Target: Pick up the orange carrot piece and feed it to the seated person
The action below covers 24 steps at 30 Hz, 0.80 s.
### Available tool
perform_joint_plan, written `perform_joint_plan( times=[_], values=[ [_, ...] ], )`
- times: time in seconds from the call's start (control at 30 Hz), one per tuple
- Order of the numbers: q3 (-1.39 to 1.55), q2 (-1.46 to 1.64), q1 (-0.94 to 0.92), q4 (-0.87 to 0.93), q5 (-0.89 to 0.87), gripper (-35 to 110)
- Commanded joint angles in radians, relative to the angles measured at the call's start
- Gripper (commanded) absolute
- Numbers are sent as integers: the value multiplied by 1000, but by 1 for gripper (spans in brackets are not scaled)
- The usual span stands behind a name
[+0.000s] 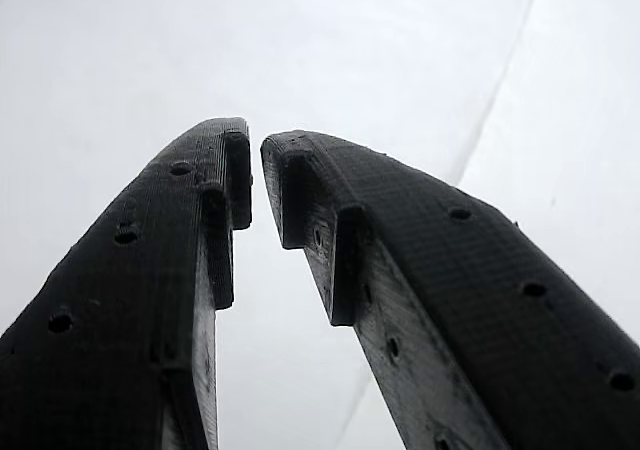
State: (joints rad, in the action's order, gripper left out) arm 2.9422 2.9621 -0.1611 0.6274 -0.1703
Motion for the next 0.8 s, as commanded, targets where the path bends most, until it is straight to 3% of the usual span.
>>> perform_joint_plan(
  times=[0.0,0.53,0.77],
  values=[
    [20,57,-5,5,28,-2],
    [100,249,-6,12,104,-2],
    [81,334,-6,155,104,-2]
  ],
)
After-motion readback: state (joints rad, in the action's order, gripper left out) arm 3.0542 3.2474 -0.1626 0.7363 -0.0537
